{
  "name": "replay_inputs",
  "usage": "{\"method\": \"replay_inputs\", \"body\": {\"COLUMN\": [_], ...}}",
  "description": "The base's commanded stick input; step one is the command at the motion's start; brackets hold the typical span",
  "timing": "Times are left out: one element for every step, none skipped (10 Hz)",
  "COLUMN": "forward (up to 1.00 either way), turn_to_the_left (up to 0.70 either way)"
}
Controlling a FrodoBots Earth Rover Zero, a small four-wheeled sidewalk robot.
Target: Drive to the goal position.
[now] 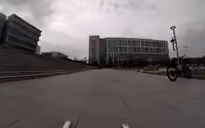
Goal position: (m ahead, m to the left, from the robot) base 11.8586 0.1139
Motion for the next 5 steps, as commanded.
{"method": "replay_inputs", "body": {"forward": [0.7,0.7,0.7,0.7,0.7], "turn_to_the_left": [0.0,0.0,-0.01,-0.06,-0.06]}}
